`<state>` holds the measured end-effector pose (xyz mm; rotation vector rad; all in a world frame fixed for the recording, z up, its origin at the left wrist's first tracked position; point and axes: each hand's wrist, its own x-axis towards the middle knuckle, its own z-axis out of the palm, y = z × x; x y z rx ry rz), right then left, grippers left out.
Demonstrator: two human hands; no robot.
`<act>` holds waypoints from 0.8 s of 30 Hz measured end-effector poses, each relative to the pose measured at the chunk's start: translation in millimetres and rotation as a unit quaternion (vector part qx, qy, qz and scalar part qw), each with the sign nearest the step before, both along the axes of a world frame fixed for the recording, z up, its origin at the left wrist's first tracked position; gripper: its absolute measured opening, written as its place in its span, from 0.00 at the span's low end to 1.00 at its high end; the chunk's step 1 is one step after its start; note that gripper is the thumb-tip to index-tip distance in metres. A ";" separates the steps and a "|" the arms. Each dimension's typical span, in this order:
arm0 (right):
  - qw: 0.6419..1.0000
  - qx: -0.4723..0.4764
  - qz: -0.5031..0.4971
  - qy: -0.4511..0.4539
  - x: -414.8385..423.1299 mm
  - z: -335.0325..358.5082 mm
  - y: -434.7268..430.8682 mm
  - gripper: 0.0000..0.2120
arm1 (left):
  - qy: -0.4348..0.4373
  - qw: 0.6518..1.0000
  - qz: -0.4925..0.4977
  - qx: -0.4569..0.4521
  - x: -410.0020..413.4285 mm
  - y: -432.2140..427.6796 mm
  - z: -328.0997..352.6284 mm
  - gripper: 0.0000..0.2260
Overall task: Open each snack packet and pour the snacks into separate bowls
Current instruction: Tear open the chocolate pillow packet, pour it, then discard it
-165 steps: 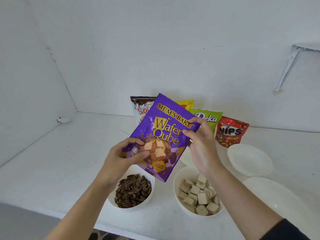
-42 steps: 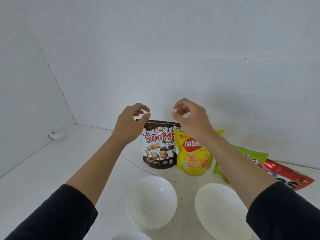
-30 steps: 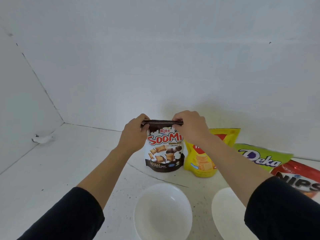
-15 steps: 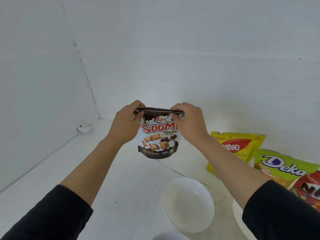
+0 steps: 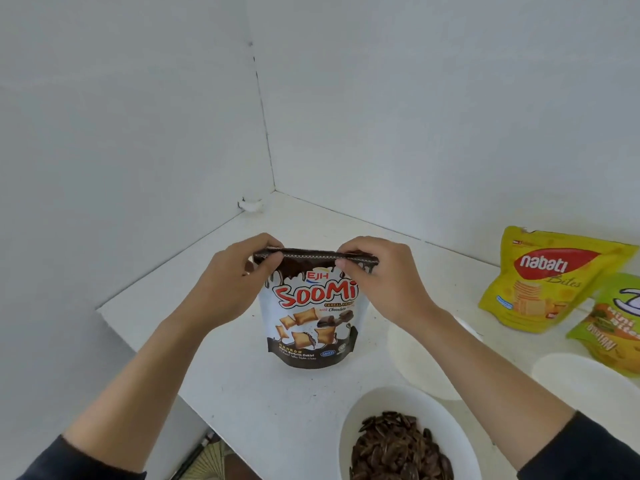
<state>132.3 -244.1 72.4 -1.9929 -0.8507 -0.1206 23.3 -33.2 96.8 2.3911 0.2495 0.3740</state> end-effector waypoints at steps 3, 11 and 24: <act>1.000 0.009 0.023 0.020 -9.9 -14.8 1.2 0.04 | 0.002 0.999 0.028 -0.025 -14.4 -1.0 -21.3 0.05; 0.992 0.065 0.027 -0.108 -20.9 -22.1 4.2 0.07 | -0.109 0.994 0.015 0.007 -28.7 -7.9 -21.9 0.05; 0.964 -0.001 -0.029 -0.263 -26.9 -26.3 20.0 0.09 | -0.124 0.990 -0.033 0.058 -24.5 -9.9 -18.7 0.09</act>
